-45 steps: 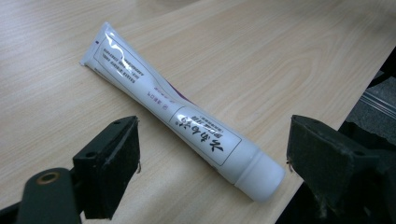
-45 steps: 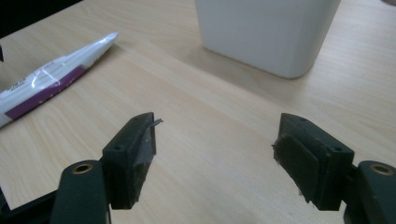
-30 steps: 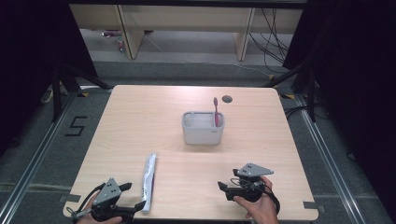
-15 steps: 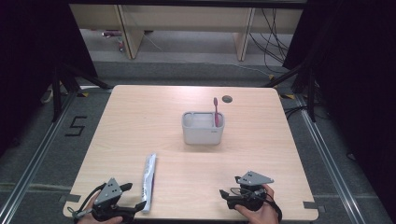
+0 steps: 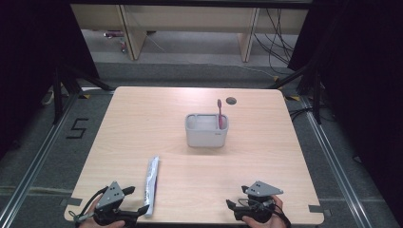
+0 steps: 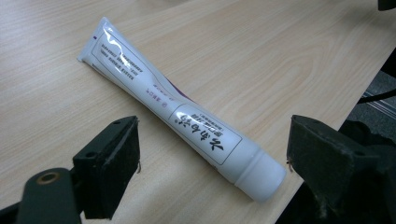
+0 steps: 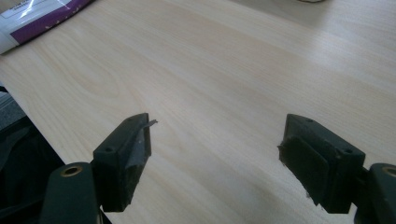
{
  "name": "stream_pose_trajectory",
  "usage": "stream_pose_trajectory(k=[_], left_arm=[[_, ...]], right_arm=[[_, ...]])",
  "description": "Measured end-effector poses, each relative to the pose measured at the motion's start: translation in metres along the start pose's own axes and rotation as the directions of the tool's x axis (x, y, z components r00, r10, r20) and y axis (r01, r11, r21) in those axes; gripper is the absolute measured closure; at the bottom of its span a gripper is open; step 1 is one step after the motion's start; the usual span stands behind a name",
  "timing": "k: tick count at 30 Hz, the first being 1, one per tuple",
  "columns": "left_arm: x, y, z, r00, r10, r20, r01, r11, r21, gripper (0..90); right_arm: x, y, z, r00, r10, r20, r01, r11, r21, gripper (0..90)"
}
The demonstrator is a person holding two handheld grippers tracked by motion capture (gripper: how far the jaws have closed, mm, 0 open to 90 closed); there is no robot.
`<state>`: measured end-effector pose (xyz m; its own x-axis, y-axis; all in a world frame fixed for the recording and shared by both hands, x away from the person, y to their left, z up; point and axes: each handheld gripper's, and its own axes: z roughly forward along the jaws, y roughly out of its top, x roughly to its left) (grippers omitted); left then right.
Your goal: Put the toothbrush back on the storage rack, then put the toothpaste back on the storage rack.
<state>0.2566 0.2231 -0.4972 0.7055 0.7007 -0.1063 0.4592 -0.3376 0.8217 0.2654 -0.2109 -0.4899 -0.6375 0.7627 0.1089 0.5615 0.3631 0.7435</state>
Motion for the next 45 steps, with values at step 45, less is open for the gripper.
stream_pose_trajectory(k=[45], left_arm=[[0.036, 0.034, 0.032, 0.9963, -0.084, -0.017, 0.086, 0.9811, 0.173, 32.6]], right_arm=[[0.006, -0.006, -0.008, 0.9999, -0.015, -0.007, 0.015, 1.000, -0.008, 25.7]])
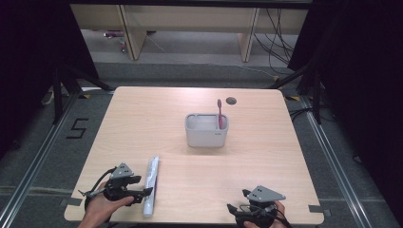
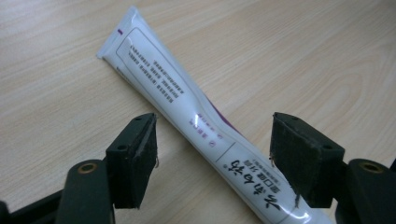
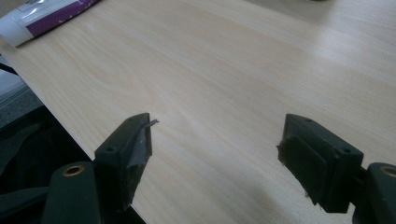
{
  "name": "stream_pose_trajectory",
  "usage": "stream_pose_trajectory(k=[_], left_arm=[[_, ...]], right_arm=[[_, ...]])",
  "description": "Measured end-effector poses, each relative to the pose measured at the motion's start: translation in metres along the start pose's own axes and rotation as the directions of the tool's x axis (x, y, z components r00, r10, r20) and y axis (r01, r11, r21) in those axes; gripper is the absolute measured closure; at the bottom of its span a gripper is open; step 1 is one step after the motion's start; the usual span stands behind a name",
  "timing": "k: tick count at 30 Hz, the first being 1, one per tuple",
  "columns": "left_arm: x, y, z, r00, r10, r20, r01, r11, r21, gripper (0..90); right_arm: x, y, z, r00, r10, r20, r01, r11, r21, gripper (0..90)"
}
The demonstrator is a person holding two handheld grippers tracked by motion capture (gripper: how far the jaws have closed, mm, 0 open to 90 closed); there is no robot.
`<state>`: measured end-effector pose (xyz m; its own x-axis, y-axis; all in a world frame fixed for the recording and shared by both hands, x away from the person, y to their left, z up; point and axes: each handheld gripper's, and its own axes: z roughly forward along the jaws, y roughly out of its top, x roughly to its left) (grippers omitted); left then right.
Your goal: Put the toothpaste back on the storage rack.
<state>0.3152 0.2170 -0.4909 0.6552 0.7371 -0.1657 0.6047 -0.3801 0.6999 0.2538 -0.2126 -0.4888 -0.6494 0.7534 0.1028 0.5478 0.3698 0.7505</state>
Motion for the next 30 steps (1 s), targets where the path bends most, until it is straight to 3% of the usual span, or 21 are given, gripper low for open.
stream_pose_trajectory(k=[3, 5, 6, 10, 11, 13, 14, 19, 24, 30], left_arm=[[0.004, 0.004, 0.002, 1.0000, -0.003, 0.004, 0.003, 0.9995, 0.033, 35.1], [0.005, 0.008, 0.005, 0.9999, -0.002, 0.010, 0.002, 0.9988, 0.049, 35.8], [0.005, 0.010, 0.006, 0.9999, -0.006, 0.013, 0.005, 0.9986, 0.054, 36.3], [0.006, 0.017, 0.012, 0.9999, 0.013, 0.009, -0.014, 0.9947, 0.101, 38.5], [0.005, 0.018, 0.014, 1.0000, 0.006, 0.007, -0.007, 0.9919, 0.127, 38.8], [0.005, 0.019, 0.017, 1.0000, -0.001, 0.005, 0.000, 0.9879, 0.155, 39.2], [0.005, 0.019, 0.019, 0.9999, -0.012, 0.007, 0.011, 0.9889, 0.148, 38.7], [0.003, 0.024, 0.023, 0.9997, 0.023, -0.003, -0.023, 0.9823, 0.186, 38.0], [0.000, 0.031, 0.024, 0.9979, 0.064, -0.003, -0.062, 0.9695, 0.237, 40.8], [0.001, 0.037, 0.027, 0.9976, 0.069, -0.010, -0.064, 0.9624, 0.264, 43.5]], right_arm=[[0.000, 0.000, 0.000, 1.0000, 0.005, -0.003, -0.005, 1.000, -0.001, 25.8], [0.003, 0.000, -0.001, 0.9990, 0.045, -0.008, -0.044, 0.999, 0.014, 25.8], [0.000, 0.000, 0.001, 0.9999, -0.012, -0.003, 0.012, 1.000, -0.006, 25.8], [0.001, 0.000, 0.002, 0.9997, -0.025, -0.002, 0.025, 1.000, 0.001, 25.8], [0.001, 0.000, 0.002, 0.9993, -0.036, -0.001, 0.036, 0.999, -0.003, 25.8], [0.002, 0.000, 0.002, 0.9998, -0.016, -0.009, 0.016, 1.000, -0.001, 25.8], [0.001, 0.001, 0.002, 0.9998, -0.019, -0.007, 0.019, 1.000, -0.003, 25.8], [0.001, 0.000, 0.001, 1.0000, -0.009, -0.003, 0.009, 1.000, 0.005, 26.0], [0.001, 0.001, 0.001, 0.9998, -0.016, -0.009, 0.016, 1.000, 0.000, 26.1], [0.001, 0.001, 0.001, 0.9999, -0.014, -0.009, 0.014, 1.000, -0.007, 26.2]])
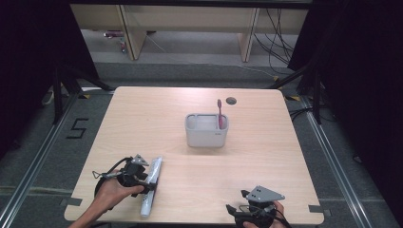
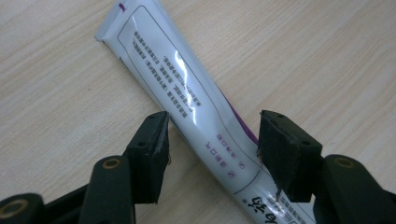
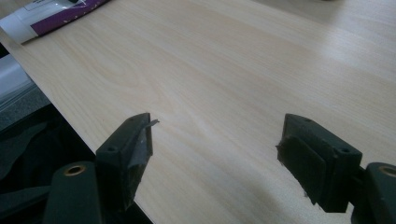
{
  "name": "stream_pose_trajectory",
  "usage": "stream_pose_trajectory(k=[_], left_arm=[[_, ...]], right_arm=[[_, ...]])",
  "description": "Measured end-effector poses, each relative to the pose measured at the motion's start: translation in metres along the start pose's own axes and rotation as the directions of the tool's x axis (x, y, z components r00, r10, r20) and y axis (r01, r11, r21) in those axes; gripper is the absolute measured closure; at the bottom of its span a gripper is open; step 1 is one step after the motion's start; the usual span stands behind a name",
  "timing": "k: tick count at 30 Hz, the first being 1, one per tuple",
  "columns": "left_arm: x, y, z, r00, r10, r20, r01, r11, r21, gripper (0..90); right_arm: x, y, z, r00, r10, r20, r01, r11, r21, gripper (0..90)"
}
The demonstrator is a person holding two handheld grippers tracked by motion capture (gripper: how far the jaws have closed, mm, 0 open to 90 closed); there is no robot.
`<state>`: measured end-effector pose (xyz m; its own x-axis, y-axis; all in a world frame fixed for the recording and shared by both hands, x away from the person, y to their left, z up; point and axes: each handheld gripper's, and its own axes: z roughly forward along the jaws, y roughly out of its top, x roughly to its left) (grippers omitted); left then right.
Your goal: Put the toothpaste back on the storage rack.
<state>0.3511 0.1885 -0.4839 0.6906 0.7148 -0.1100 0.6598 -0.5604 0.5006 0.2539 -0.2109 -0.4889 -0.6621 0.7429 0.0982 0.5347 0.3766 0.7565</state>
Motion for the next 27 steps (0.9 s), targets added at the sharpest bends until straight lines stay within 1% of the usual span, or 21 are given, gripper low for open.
stream_pose_trajectory(k=[1, 2, 3, 6, 7, 8, 9, 11, 12, 13, 14, 17, 18, 20, 21, 22, 23, 24, 25, 26, 27], left_arm=[[0.000, 0.001, 0.000, 0.9999, 0.009, 0.005, -0.009, 0.9999, 0.013, 43.8], [0.001, 0.002, 0.000, 0.9999, 0.006, 0.013, -0.007, 0.9997, 0.021, 44.2], [0.001, 0.002, 0.001, 0.9999, 0.003, 0.014, -0.004, 0.9997, 0.024, 44.9], [0.001, 0.003, 0.003, 0.9995, 0.012, 0.031, -0.013, 0.9990, 0.042, 46.9], [0.001, 0.004, 0.004, 0.9993, 0.016, 0.033, -0.017, 0.9989, 0.044, 47.8], [0.000, 0.004, 0.005, 0.9990, 0.024, 0.038, -0.026, 0.9982, 0.054, 48.9], [0.000, 0.005, 0.007, 0.9989, 0.033, 0.034, -0.035, 0.9975, 0.062, 50.3], [-0.002, 0.005, 0.009, 0.9984, 0.051, 0.027, -0.053, 0.9954, 0.080, 52.9], [-0.002, 0.006, 0.010, 0.9982, 0.053, 0.028, -0.056, 0.9951, 0.082, 54.0], [-0.001, 0.007, 0.010, 0.9979, 0.055, 0.033, -0.058, 0.9945, 0.087, 54.5], [-0.002, 0.007, 0.010, 0.9979, 0.054, 0.035, -0.057, 0.9946, 0.087, 55.0], [-0.003, 0.009, 0.010, 0.9968, 0.072, 0.035, -0.075, 0.9918, 0.103, 56.0], [-0.003, 0.009, 0.010, 0.9968, 0.072, 0.035, -0.075, 0.9918, 0.103, 56.3], [-0.002, 0.013, 0.010, 0.9947, 0.094, 0.043, -0.099, 0.9863, 0.133, 56.9], [-0.002, 0.013, 0.011, 0.9945, 0.095, 0.043, -0.100, 0.9858, 0.135, 57.2], [-0.001, 0.015, 0.011, 0.9935, 0.103, 0.049, -0.109, 0.9829, 0.149, 57.4], [-0.002, 0.015, 0.011, 0.9940, 0.100, 0.045, -0.106, 0.9826, 0.153, 57.6], [-0.002, 0.017, 0.011, 0.9920, 0.118, 0.045, -0.124, 0.9794, 0.160, 57.8], [-0.002, 0.018, 0.011, 0.9915, 0.121, 0.049, -0.128, 0.9771, 0.170, 58.0], [-0.002, 0.018, 0.012, 0.9915, 0.122, 0.045, -0.128, 0.9772, 0.169, 58.1], [-0.003, 0.019, 0.012, 0.9923, 0.114, 0.048, -0.121, 0.9772, 0.175, 58.3]], right_arm=[[0.000, 0.000, 0.000, 1.0000, 0.004, 0.001, -0.004, 1.000, -0.001, 26.2], [0.003, 0.000, -0.001, 0.9993, 0.038, 0.003, -0.038, 0.999, 0.006, 26.2], [0.000, 0.000, -0.001, 1.0000, -0.003, 0.005, 0.003, 1.000, -0.003, 26.2], [0.001, 0.000, -0.001, 0.9999, 0.010, -0.003, -0.010, 1.000, 0.004, 26.3], [-0.001, 0.001, -0.001, 1.0000, -0.009, -0.004, 0.009, 1.000, 0.000, 26.3], [-0.001, 0.001, -0.002, 1.0000, -0.009, -0.001, 0.009, 1.000, -0.002, 26.3], [0.000, 0.001, -0.002, 1.0000, 0.000, 0.000, 0.000, 1.000, -0.002, 26.4], [0.000, 0.001, -0.003, 1.0000, -0.002, 0.005, 0.002, 1.000, -0.002, 26.4], [0.001, 0.001, -0.003, 0.9999, 0.014, 0.000, -0.014, 1.000, -0.001, 26.4], [-0.001, 0.002, -0.003, 1.0000, -0.006, 0.006, 0.006, 1.000, -0.003, 26.4], [-0.001, 0.001, -0.003, 1.0000, -0.002, 0.004, 0.002, 1.000, -0.002, 26.5], [-0.001, 0.001, -0.003, 1.0000, -0.003, 0.007, 0.003, 1.000, -0.001, 26.7], [-0.001, 0.001, -0.002, 0.9999, -0.010, 0.004, 0.010, 1.000, -0.010, 26.7], [-0.001, 0.000, -0.003, 1.0000, 0.007, 0.002, -0.007, 1.000, -0.002, 26.7], [-0.002, 0.000, -0.002, 1.0000, -0.001, 0.002, 0.001, 1.000, 0.000, 26.8], [-0.002, 0.000, -0.002, 1.0000, 0.000, 0.004, 0.000, 1.000, 0.001, 26.8], [-0.001, 0.000, -0.002, 1.0000, 0.002, 0.000, -0.002, 1.000, 0.000, 26.8], [-0.002, 0.001, -0.002, 1.0000, -0.003, 0.005, 0.003, 1.000, -0.002, 26.8], [-0.001, 0.001, -0.003, 1.0000, -0.003, 0.009, 0.003, 1.000, -0.001, 26.8], [-0.001, 0.001, -0.003, 1.0000, 0.000, 0.005, 0.000, 1.000, -0.001, 26.8], [-0.001, 0.001, -0.003, 1.0000, 0.003, 0.004, -0.003, 1.000, -0.002, 26.9]])
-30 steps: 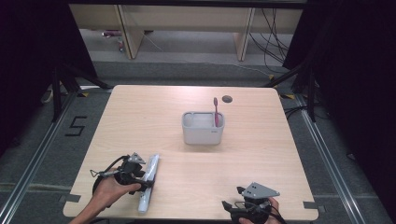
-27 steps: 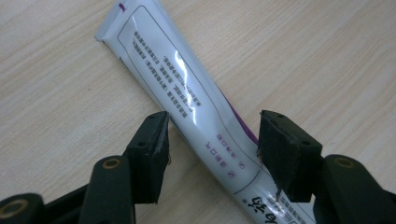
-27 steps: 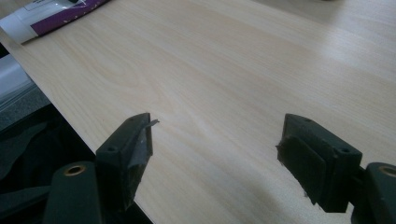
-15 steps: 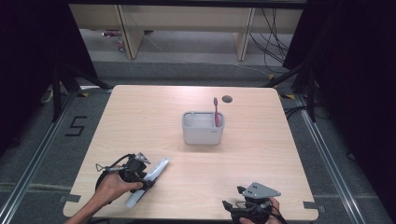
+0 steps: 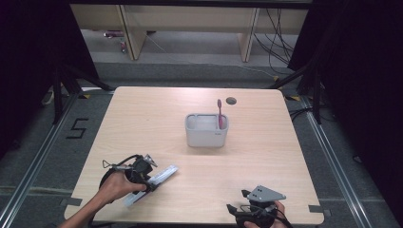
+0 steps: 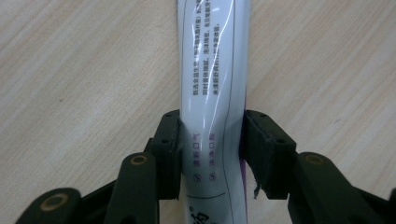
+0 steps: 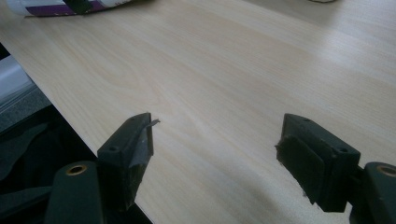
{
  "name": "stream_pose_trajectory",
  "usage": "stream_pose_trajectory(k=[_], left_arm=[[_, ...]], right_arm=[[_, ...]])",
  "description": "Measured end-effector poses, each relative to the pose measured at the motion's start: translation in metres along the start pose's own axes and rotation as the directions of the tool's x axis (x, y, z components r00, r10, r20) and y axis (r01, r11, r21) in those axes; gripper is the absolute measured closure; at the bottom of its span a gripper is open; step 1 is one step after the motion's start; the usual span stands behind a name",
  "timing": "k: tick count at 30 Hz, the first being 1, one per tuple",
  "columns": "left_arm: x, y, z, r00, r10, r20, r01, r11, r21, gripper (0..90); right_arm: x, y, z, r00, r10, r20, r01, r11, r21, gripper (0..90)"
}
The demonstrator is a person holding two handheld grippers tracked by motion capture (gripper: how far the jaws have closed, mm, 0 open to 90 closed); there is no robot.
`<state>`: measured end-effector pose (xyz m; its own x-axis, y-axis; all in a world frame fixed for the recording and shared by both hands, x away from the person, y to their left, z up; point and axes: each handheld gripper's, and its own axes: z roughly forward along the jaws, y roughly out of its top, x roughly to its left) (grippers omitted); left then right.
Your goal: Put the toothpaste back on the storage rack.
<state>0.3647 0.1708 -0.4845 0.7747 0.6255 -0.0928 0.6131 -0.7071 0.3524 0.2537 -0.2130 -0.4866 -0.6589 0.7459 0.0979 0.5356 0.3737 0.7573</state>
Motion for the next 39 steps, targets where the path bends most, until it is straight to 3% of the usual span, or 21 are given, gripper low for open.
stream_pose_trajectory(k=[3, 9, 13, 15, 16, 18, 31, 32, 39], left_arm=[[0.000, 0.002, 0.000, 0.9997, 0.024, -0.004, -0.024, 0.9996, 0.014, 58.6], [-0.001, 0.003, 0.000, 0.9995, 0.031, 0.009, -0.032, 0.9988, 0.036, 59.5], [-0.001, 0.006, -0.001, 0.9988, 0.043, 0.024, -0.044, 0.9978, 0.050, 60.8], [-0.002, 0.008, -0.006, 0.9972, 0.057, 0.050, -0.058, 0.9976, 0.036, 67.6], [-0.005, 0.008, -0.007, 0.9967, 0.068, 0.045, -0.070, 0.9969, 0.036, 72.3], [-0.007, 0.008, -0.006, 0.9959, 0.083, 0.037, -0.085, 0.9950, 0.053, 73.2], [-0.006, 0.010, 0.001, 0.9943, 0.087, 0.062, -0.093, 0.9904, 0.102, 74.6], [-0.006, 0.011, 0.001, 0.9940, 0.090, 0.062, -0.096, 0.9894, 0.109, 74.6], [-0.005, 0.016, 0.003, 0.9930, 0.093, 0.073, -0.103, 0.9831, 0.151, 74.7]], right_arm=[[-0.001, 0.000, 0.000, 0.9999, -0.010, 0.002, 0.010, 1.000, 0.001, 26.9], [0.000, -0.001, 0.001, 0.9997, 0.011, -0.020, -0.011, 1.000, 0.009, 27.6], [0.000, 0.000, 0.000, 1.0000, -0.006, 0.000, 0.006, 1.000, -0.006, 27.8], [0.001, -0.001, 0.000, 0.9999, 0.011, -0.005, -0.011, 1.000, 0.001, 27.8], [0.000, 0.000, 0.000, 1.0000, -0.008, 0.001, 0.008, 1.000, -0.003, 27.9], [0.000, 0.000, 0.000, 1.0000, -0.005, -0.006, 0.005, 1.000, -0.004, 27.9], [0.000, 0.000, -0.001, 1.0000, -0.008, -0.005, 0.008, 1.000, -0.005, 28.0], [0.000, 0.000, 0.000, 0.9997, 0.005, -0.025, -0.005, 1.000, 0.001, 28.1], [0.001, -0.001, 0.000, 1.0000, -0.003, -0.002, 0.003, 1.000, 0.003, 28.1]])
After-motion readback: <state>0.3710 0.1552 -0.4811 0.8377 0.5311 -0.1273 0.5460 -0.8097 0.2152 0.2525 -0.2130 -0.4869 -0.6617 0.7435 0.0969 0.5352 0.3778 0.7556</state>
